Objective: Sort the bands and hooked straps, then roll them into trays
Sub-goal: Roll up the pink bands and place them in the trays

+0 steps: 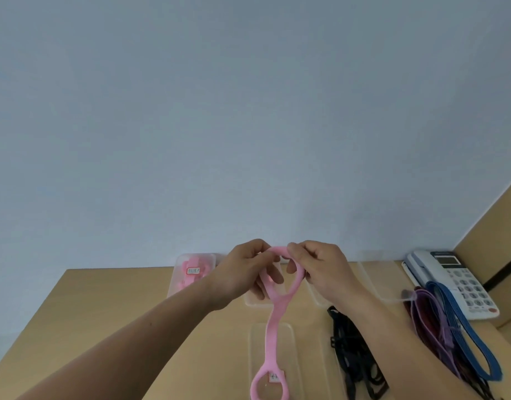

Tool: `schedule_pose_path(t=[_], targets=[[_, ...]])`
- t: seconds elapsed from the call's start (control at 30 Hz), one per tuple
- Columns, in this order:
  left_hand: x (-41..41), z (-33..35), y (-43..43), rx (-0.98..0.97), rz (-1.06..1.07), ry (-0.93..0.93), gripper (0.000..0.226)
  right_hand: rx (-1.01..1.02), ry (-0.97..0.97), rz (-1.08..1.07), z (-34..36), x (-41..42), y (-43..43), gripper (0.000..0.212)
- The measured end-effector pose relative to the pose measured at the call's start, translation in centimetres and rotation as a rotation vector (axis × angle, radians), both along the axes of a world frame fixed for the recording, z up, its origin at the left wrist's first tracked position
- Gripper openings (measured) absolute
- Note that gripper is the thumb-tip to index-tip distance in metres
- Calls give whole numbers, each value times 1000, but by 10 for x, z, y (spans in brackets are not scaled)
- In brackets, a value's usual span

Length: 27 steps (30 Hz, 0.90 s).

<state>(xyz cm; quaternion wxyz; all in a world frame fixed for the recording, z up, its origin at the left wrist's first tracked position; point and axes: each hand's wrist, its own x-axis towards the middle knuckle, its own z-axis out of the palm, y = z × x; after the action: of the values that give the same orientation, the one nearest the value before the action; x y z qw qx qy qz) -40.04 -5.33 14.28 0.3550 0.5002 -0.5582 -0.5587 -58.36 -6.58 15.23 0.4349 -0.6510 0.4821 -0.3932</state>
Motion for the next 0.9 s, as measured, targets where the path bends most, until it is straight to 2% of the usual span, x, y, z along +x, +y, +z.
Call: schedule_pose_path(t=[0.07, 0.23, 0.37, 0.53, 0.67, 0.8, 0.9], targets=[[2, 6, 1, 36, 0, 60, 28, 45, -66, -4, 4, 1, 0, 37], [4, 17, 2, 158, -44, 106, 51, 78, -172, -35, 11, 6, -1, 16], [3, 19, 1, 181, -37, 126, 47, 105, -207, -10, 9, 6, -3, 13], [5, 18, 0, 91, -47, 122, 19, 141, -227, 27, 6, 0, -1, 8], [0, 14, 1, -91, -26, -21, 16, 182, -289, 39, 5, -4, -1, 10], [-3, 12, -1, -269, 62, -124, 7, 193, -195, 97, 10, -8, 2, 25], [-6, 11, -2, -318, 100, -194, 8, 171, -145, 88, 9, -8, 2, 20]])
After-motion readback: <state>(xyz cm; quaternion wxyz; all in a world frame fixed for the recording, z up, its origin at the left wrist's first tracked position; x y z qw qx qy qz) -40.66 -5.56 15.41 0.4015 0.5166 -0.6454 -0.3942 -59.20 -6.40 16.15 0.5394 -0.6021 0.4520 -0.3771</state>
